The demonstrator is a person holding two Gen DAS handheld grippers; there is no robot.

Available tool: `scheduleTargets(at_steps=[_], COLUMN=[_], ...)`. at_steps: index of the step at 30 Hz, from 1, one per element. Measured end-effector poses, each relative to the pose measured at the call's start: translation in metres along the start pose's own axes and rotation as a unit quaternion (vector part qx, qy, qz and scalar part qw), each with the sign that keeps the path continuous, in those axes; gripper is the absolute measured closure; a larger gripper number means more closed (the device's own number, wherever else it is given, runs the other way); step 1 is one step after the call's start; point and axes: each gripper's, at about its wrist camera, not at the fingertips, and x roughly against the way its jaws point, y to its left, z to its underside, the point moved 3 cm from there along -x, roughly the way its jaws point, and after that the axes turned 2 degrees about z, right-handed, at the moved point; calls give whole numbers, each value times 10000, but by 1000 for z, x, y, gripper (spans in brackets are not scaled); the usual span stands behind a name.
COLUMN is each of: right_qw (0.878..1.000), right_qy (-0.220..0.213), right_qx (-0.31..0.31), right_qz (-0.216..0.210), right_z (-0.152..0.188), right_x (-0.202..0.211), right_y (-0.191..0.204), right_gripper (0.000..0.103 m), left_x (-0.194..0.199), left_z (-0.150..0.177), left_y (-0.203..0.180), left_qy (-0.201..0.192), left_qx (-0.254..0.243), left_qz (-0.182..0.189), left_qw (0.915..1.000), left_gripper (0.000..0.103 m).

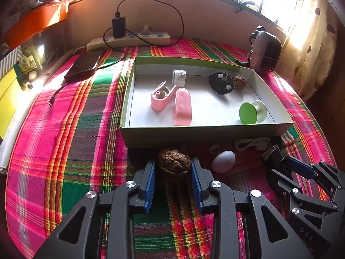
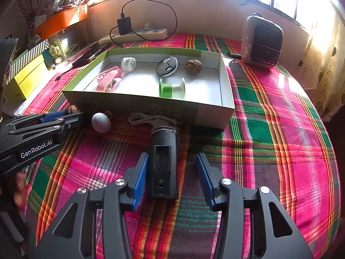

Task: Organize objects
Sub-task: 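Close the left gripper on the walnut while the right gripper holds the black device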

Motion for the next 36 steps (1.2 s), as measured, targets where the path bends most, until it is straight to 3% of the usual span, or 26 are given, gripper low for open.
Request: scheduleTargets(at_steps=[7, 36], right_qw=[9999, 9998], right_qy=[-26, -29], right_qx=[100, 172], right_qz=[-97, -52], right_z=[1, 1], right_x=[0, 1], right_y=[5, 7], right_gripper=[74, 74], left_x=[0, 4], left_z=[0, 4], left_y=[-1, 0], left_qy=[-1, -91], left_qx=[-1, -167], left_qz=[-5, -249], left_qw=[10000, 9995], left_gripper=[75, 75])
